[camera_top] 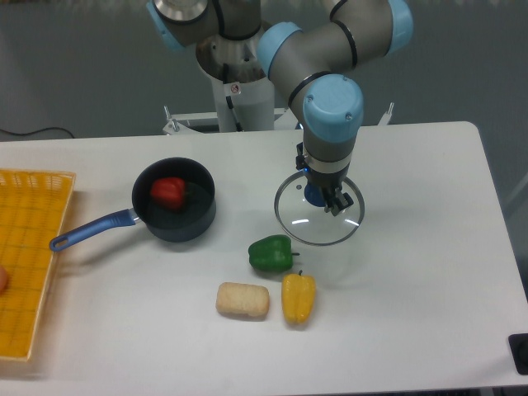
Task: Close the pot lid
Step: 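Hold the glass lid by its knob and lift it slightly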
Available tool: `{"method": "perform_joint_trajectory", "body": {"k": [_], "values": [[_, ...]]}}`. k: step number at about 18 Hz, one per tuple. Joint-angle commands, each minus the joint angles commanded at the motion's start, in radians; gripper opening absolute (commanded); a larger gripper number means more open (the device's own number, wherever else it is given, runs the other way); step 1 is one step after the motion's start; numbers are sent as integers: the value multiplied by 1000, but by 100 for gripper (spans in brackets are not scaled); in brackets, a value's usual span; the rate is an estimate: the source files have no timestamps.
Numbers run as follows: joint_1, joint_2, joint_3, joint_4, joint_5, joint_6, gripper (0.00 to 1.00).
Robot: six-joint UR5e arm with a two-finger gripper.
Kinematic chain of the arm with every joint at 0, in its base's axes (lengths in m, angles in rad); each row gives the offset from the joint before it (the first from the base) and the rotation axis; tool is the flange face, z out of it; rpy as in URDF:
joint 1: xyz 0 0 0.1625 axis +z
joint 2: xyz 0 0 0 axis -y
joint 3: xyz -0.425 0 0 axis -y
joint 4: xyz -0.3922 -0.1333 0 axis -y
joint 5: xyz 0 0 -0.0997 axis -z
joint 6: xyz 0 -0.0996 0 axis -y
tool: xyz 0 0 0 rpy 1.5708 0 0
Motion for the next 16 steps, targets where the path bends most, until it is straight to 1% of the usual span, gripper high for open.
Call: {"method": "perform_joint_trajectory", "body": {"k": [3, 5, 7, 10, 16], "values": [[-2, 0, -3, 3, 0, -2, 43], [-2, 5, 2, 3, -2, -26, 43], [-2, 5, 2, 5, -26, -54, 43], [-2, 5, 3, 5, -32, -58, 43], [-3, 21, 0, 6, -34, -87, 43]]}}
